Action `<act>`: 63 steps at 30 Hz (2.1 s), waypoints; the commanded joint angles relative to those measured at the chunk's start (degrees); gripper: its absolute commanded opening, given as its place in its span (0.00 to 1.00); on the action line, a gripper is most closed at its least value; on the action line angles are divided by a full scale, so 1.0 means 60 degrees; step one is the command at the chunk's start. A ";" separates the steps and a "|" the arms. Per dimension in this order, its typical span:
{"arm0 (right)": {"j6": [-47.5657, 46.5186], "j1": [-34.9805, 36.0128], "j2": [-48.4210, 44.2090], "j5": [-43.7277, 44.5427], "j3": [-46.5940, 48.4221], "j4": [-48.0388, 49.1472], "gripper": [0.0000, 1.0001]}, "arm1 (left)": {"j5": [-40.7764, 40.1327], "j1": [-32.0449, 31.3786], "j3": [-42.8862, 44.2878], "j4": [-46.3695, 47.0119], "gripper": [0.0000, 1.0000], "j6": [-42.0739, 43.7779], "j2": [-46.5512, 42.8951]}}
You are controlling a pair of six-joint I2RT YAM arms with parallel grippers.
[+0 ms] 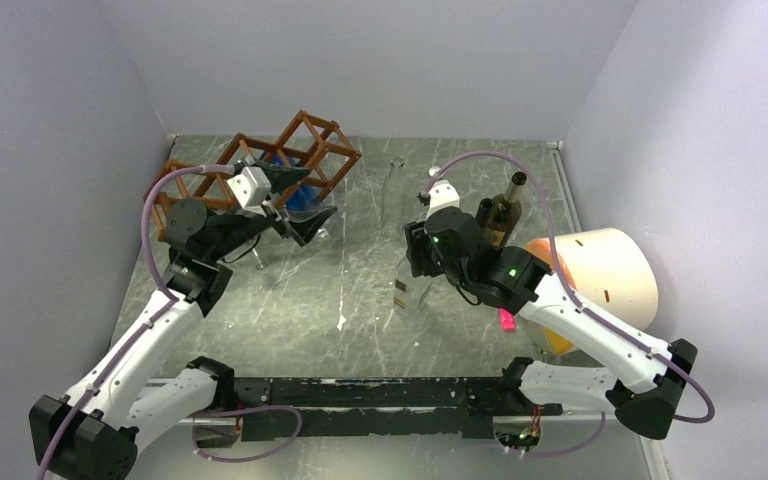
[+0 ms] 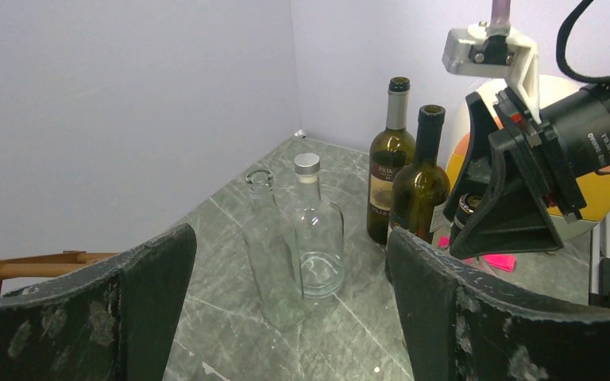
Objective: Put the wine bottle on the wine rack
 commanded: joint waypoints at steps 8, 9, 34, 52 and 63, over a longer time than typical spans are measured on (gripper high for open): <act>-0.0868 -0.0012 -0.0347 0.0064 -0.0546 0.1193 0.10 | 0.0437 -0.0397 -0.0315 0.0859 0.94 0.0673 0.0510; -0.1015 -0.0024 -0.0397 0.0124 -0.0442 0.1263 0.06 | 0.0316 -0.0474 -0.0414 0.0829 0.94 0.0891 0.0559; -0.2218 -0.0013 0.0052 -0.2765 0.2682 0.2468 0.00 | 0.1342 -0.2365 -0.1367 0.1160 0.94 0.2576 0.2153; -0.3336 -0.0158 0.0321 -0.5298 0.3738 0.2263 0.00 | 0.4084 -0.2419 -0.0878 0.0585 0.97 0.2208 0.2340; -0.3370 -0.0199 -0.0115 -0.5737 0.3687 0.2466 0.00 | 0.4235 -0.2434 -0.0668 0.0242 0.66 0.2419 0.2110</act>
